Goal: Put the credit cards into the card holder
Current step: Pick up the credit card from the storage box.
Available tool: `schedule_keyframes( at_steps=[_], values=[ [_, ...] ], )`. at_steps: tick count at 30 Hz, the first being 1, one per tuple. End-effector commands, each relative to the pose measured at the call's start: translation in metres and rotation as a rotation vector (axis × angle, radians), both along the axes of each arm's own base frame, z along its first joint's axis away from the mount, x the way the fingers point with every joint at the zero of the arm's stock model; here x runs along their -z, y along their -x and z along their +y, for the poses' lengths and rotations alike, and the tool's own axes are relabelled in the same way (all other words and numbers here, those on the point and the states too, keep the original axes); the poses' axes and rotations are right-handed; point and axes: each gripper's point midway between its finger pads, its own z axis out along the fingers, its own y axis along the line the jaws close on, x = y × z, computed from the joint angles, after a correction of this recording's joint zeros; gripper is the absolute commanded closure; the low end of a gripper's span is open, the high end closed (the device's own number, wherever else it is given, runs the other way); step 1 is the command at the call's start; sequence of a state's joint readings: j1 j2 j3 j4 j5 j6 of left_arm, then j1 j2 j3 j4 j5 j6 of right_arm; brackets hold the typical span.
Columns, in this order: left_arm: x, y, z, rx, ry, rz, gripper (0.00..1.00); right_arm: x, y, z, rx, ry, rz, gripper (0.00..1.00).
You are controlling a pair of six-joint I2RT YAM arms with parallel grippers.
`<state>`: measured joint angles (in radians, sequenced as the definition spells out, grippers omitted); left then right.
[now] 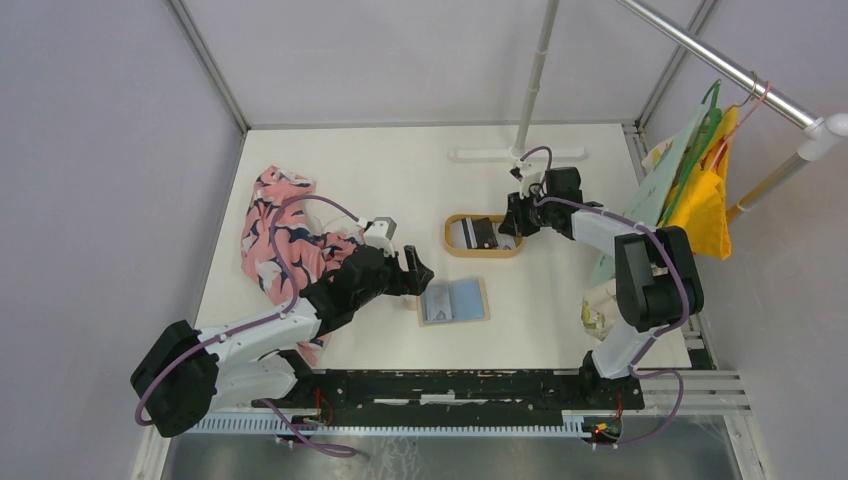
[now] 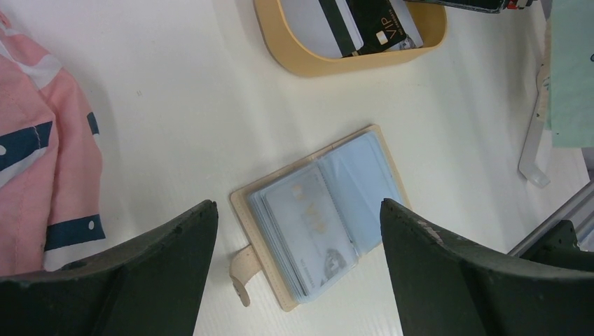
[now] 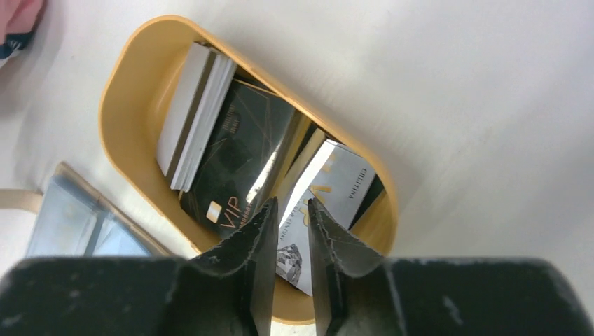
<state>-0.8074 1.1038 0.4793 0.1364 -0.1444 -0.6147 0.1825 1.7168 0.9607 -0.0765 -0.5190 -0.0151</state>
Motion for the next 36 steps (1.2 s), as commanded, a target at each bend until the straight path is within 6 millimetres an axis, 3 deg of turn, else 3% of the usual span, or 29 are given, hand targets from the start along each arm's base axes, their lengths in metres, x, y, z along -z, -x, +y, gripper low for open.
schedule_keyframes(
  at_steps=[1, 4, 13, 26, 36],
  values=[
    [-0.015, -0.004, -0.009, 0.03, 0.034, -0.054, 0.1, -0.019, 0.003, 0.022, -0.077, -0.133, -0.018, 0.67],
    [-0.014, -0.004, -0.01, 0.034, 0.035, -0.049, 0.11, -0.018, 0.006, 0.029, -0.09, -0.187, 0.008, 0.6],
    [-0.013, -0.004, -0.016, 0.049, 0.043, -0.042, 0.12, -0.001, 0.006, 0.03, -0.062, -0.191, 0.078, 0.54],
    [-0.014, -0.004, -0.018, 0.057, 0.047, -0.039, 0.13, -0.025, 0.019, 0.046, -0.109, -0.321, 0.093, 0.7],
    [-0.015, -0.005, -0.021, 0.067, 0.048, -0.035, 0.14, -0.026, 0.026, 0.057, -0.103, -0.439, 0.163, 0.67]
  ],
)
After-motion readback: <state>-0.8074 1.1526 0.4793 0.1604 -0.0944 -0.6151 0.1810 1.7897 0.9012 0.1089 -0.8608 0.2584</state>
